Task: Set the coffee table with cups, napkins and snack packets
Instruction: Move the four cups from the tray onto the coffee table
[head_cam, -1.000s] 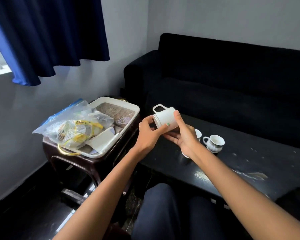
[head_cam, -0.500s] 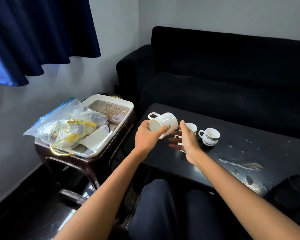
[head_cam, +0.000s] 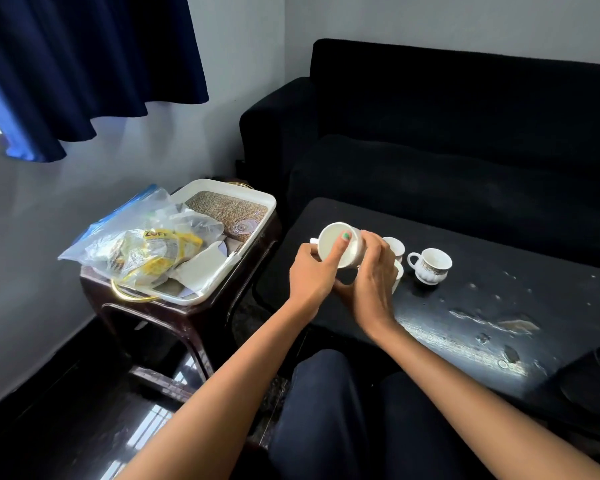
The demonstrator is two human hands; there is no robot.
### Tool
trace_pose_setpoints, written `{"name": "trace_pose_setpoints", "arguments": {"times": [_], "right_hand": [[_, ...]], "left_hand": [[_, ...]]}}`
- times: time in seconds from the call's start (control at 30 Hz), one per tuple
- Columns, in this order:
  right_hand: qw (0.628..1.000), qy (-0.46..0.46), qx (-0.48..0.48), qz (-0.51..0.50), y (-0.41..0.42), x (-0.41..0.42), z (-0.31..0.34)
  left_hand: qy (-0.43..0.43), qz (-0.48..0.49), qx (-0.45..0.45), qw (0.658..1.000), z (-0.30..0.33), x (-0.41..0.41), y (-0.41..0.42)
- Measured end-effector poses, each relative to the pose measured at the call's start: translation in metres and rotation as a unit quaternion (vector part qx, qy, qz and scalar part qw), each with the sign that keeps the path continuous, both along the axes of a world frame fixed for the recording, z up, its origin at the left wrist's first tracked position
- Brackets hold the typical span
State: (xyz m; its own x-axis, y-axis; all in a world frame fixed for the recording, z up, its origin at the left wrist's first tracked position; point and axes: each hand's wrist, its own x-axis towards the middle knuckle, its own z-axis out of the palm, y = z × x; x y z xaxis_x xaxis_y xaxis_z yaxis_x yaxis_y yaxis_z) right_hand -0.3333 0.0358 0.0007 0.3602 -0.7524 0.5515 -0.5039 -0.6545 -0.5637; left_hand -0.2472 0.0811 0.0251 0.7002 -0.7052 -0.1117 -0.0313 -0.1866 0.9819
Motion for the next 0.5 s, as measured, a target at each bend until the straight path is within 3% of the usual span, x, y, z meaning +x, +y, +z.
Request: {"name": "trace_pose_setpoints", "arguments": {"times": [0.23,0.33,0.5], "right_hand": [[0.990,-0.068,0.115,-0.047,-0.015,-0.027,0.003],[0.974,-0.096,0.193,-0.068,-0.024,-0.042,0.000],[0.957,-0.116,0.244,-0.103,-0.035,-0.068,-0.010]], "left_hand": [[-0.046,-0.111,0.003,0.993,0.001,-0.021,0.001],[-0.087,-0.184,-0.022,0.979,0.002,-0.032,0.002],[-0.092,-0.286,-0.033,0.953,-0.010,-0.051,-0.006]]}}
